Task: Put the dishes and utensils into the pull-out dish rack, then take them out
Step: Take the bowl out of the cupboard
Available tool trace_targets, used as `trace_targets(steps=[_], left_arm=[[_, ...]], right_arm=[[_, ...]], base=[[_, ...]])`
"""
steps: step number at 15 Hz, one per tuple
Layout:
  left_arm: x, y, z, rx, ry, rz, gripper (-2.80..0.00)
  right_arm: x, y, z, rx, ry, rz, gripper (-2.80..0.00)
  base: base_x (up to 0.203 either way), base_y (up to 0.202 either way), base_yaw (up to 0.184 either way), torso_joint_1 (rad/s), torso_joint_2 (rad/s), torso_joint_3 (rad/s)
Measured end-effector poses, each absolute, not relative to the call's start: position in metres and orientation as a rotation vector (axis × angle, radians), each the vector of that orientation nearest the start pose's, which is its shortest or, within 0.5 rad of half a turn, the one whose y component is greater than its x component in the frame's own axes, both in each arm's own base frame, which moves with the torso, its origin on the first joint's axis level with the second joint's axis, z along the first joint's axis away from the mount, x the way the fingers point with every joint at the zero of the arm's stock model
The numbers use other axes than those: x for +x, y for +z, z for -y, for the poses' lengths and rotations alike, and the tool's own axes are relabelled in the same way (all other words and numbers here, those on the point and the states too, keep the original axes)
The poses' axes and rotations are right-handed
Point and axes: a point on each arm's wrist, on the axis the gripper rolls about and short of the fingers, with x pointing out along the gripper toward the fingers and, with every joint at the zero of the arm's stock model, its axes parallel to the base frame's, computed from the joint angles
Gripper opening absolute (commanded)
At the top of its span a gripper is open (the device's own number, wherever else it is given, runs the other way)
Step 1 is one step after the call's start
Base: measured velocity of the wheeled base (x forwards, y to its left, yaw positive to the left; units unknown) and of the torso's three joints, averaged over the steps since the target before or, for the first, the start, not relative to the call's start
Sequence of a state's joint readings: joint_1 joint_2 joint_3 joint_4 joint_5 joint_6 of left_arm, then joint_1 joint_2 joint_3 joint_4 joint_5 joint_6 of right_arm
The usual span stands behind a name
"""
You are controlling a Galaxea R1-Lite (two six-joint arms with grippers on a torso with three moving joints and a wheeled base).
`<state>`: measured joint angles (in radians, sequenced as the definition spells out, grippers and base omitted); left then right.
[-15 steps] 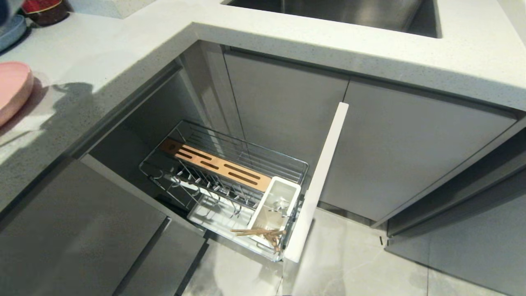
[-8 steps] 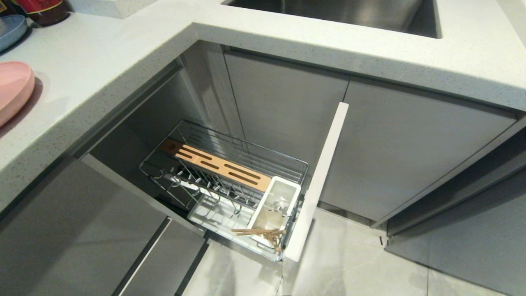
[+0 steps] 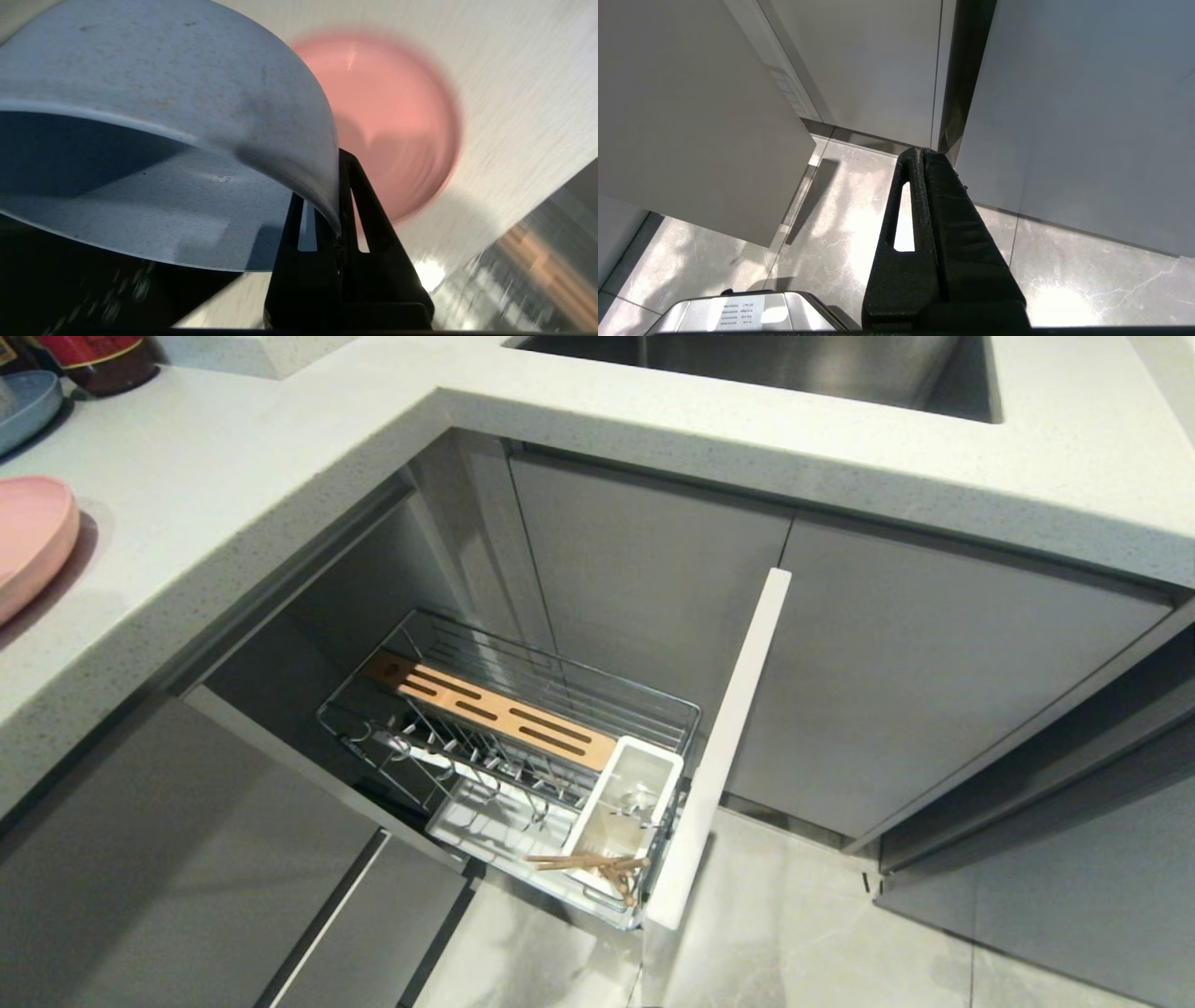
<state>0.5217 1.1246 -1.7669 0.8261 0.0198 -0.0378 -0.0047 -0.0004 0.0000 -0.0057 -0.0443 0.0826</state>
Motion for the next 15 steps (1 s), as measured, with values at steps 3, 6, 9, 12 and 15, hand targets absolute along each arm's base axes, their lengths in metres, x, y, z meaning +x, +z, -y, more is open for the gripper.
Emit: trace_targets(steps=[3, 6, 9, 12, 15], left_arm=[[0.07, 0.406, -0.039, -0.096, 0.513, -0.402, -2.8], [0.085, 0.406, -0.043, -0.113, 0.459, -0.469, -2.8], [0.101, 0.407, -0.046, -0.121, 0.363, -0.468, -2.8], [0.115, 0.406, -0.051, -0.118, 0.345, -0.472, -2.8], [0.124, 0.403, -0.054, -0.12, 0.338, -0.494, -2.8]], right_arm=[[-0.023, 0.076, 0.001, 0.083, -0.049, 0.008, -2.8], [-0.023, 0.076, 0.001, 0.083, -0.049, 0.008, -2.8], [-0.023, 0.076, 0.001, 0.083, -0.049, 0.008, -2.8], [-0.023, 0.076, 0.001, 0.083, -0.049, 0.008, -2.8], [-0.023, 0.076, 0.001, 0.082, -0.049, 0.008, -2.8]], base=[[0.0, 0.0, 0.0, 0.0, 0.0, 0.0], [0.0, 0.0, 0.0, 0.0, 0.0, 0.0], [0.0, 0.0, 0.0, 0.0, 0.0, 0.0], [0.0, 0.0, 0.0, 0.0, 0.0, 0.0], [0.0, 0.0, 0.0, 0.0, 0.0, 0.0]])
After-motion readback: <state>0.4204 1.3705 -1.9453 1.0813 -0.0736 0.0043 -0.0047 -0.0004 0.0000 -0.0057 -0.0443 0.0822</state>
